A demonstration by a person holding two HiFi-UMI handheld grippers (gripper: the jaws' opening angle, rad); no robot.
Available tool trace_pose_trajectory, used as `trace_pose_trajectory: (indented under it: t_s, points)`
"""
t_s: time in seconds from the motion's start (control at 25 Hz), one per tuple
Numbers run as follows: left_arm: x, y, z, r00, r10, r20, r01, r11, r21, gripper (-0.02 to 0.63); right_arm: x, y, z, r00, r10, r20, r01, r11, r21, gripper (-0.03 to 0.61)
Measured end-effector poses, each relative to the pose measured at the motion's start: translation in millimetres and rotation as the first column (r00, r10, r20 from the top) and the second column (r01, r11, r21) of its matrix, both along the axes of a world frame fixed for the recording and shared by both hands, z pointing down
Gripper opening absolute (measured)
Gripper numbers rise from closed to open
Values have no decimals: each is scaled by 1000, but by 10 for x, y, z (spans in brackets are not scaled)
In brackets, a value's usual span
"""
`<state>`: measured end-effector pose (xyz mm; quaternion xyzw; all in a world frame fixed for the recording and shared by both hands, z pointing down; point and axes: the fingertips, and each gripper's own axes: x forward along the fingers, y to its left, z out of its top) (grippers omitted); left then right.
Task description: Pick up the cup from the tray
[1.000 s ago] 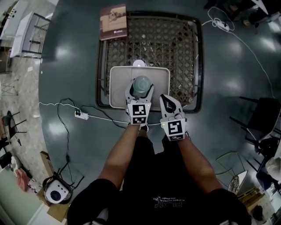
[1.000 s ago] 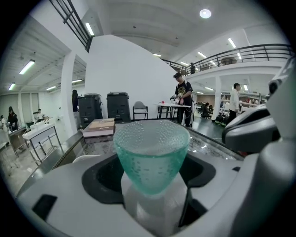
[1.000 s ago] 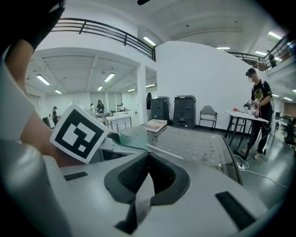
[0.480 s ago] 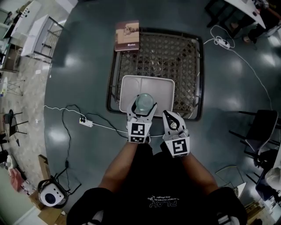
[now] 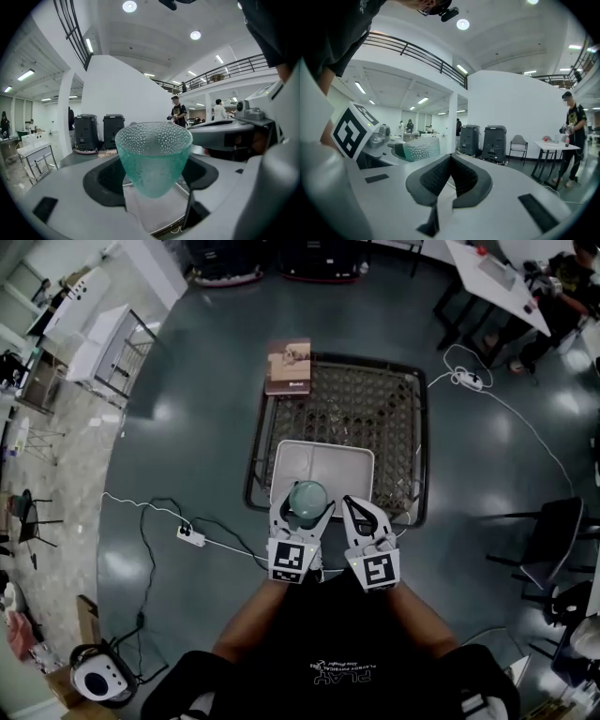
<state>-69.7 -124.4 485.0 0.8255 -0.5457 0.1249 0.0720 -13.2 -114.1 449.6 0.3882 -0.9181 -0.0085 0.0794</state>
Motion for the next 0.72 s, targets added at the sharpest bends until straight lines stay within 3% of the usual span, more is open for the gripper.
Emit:
trace_pose_trajectory:
  t_s: [0.16,0.72]
  points:
    - [-57,0,-123,1000,4,4,-4,1000,23,364,-1,-54,-131,999,14,-50,-14,1000,9,-2]
    - [-219,-69,-208,1000,6,5,-6,1000,-12,364,15,-152,-328,998,56,-7,-56,998,37,-2]
